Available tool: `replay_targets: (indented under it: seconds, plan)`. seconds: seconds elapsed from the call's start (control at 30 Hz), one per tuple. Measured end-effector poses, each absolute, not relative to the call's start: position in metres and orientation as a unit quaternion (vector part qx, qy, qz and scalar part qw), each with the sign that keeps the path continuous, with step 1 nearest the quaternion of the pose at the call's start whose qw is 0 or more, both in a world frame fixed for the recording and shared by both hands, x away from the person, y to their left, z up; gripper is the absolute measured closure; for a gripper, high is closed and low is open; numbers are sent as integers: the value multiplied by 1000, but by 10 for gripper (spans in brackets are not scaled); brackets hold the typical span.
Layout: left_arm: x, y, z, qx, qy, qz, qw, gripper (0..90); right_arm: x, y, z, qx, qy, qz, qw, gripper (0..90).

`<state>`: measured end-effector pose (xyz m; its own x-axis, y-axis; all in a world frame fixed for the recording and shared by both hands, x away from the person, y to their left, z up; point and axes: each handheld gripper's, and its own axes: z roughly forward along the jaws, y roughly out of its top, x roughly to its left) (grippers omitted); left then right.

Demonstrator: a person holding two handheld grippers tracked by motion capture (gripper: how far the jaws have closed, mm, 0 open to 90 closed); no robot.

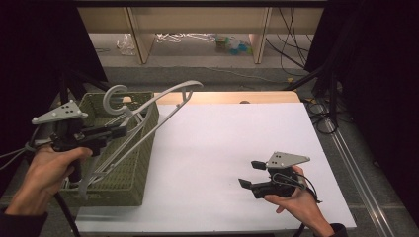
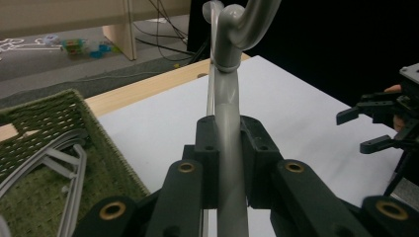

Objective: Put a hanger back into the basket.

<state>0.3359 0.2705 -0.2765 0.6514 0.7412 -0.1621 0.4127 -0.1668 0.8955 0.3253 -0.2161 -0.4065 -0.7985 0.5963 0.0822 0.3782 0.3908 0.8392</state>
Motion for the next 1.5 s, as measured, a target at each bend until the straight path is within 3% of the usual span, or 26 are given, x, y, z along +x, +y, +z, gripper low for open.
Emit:
replay_targets:
  seconds: [0.67,1.07,1.5]
  plan:
    - [372,334,-295,704,468,179,504,789,325,-215,-410,293,826,469,112,238]
    - [391,355,-310,712,471,204,479,789,325,-215,-411,297,826,467,109,240]
    - [396,371,-328,718,475,199,468,789,325,-214,-413,297,827,465,108,240]
